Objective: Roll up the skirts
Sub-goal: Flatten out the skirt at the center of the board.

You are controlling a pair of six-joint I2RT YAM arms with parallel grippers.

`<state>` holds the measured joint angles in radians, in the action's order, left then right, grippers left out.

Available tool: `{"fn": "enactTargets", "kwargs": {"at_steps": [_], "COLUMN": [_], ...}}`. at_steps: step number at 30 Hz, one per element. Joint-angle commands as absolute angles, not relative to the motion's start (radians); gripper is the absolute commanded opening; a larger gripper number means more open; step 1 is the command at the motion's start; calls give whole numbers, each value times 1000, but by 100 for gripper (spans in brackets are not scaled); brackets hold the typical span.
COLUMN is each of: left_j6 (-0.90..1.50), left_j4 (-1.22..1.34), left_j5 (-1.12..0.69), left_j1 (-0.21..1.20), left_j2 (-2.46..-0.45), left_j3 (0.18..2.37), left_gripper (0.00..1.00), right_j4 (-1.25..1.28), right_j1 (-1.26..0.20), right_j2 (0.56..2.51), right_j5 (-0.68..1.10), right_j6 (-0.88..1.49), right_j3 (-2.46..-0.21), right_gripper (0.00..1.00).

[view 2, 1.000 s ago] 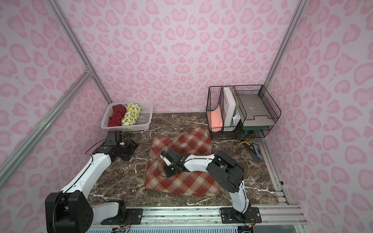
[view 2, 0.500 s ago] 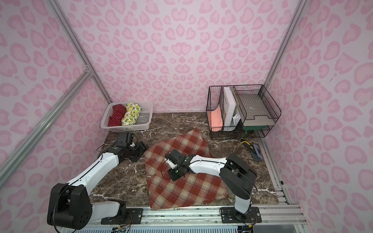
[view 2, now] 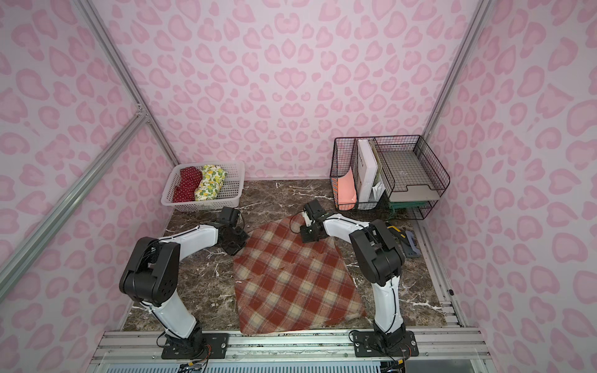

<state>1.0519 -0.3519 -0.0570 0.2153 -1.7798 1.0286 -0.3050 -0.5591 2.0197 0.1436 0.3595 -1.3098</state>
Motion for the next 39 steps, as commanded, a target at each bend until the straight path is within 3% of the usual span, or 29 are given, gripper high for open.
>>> {"fn": "enactTargets", "kwargs": {"at_steps": [1, 6, 9, 13, 19, 22, 27, 33, 39], "left_j6": [1034, 1015, 985, 917, 813, 815, 832, 903, 942], "left_j4": [-427, -395, -434, -390, -403, -422, -429, -450, -430], "left_j5": [-59, -79, -108, -144, -274, -241, -219, -135, -110], "left_j1": [171, 92, 68, 62, 76, 105, 185, 297, 342], "left_j2": [-1857, -1879, -1925, -1934, -1933, -1831, -1593, -1383, -1350], "left_j3": [1064, 1106, 1206, 1277, 1385, 1304, 1061, 813, 708], "left_gripper": [0, 0, 0, 0, 33, 42, 51, 51, 51], "right_j4": [-328, -320, -356, -346, -390, -444, -405, -364, -314], "right_j1": [-525, -501, -505, -542, -553, -591, -692, -681, -579], "right_j2": [2007, 1881, 1884, 1892, 1954, 2000, 1890, 1885, 1875], "right_j5": [115, 38, 77, 68, 56, 71, 94, 62, 23], "right_j6": [402, 427, 422, 372, 364, 354, 367, 394, 429], "right_j3": [-1215, -1108, -1165, -1263, -1470, -1532, -1371, -1199, -1054], "right_gripper": [0, 0, 0, 8, 12, 11, 9, 7, 5]}}
